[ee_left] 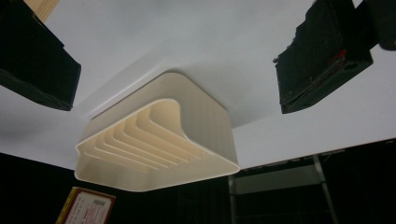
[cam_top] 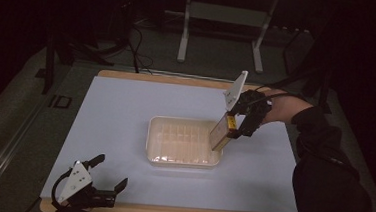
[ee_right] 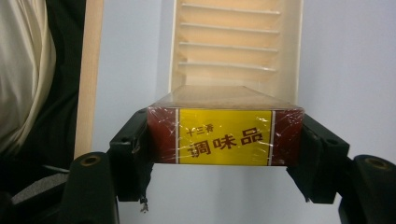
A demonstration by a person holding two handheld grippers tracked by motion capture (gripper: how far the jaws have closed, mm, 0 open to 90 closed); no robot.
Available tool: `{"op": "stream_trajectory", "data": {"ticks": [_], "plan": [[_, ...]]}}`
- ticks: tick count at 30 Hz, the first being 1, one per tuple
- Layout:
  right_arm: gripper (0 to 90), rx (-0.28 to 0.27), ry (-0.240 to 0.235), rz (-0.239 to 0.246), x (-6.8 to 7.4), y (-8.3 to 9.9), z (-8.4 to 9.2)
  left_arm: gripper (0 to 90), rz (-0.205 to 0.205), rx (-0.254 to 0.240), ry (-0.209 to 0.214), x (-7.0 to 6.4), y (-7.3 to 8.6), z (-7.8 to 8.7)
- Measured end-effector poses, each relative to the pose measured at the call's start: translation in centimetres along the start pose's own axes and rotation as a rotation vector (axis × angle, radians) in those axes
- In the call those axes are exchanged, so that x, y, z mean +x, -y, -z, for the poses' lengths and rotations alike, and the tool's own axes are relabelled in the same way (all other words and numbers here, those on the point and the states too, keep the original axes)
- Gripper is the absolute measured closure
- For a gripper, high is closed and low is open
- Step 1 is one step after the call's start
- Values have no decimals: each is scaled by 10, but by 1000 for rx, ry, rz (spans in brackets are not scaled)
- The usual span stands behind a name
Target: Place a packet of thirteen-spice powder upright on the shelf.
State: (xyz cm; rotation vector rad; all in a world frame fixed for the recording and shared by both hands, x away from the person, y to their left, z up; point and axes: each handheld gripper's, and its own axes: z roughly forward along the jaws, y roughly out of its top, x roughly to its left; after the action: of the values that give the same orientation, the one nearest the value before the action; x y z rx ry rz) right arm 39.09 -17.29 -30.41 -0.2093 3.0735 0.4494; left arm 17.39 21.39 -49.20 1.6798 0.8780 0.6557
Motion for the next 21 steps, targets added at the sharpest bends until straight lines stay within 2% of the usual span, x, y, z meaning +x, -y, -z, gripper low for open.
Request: {"op": "stream_trajectory", "data": {"ticks": [15, 21], "plan": [[320, -59, -8, 43, -2, -26, -16, 1, -2, 1, 2, 0, 0, 0], [320, -75, 4, 52, -3, -38, -23, 1, -2, 0, 3, 0, 0, 0]]}}
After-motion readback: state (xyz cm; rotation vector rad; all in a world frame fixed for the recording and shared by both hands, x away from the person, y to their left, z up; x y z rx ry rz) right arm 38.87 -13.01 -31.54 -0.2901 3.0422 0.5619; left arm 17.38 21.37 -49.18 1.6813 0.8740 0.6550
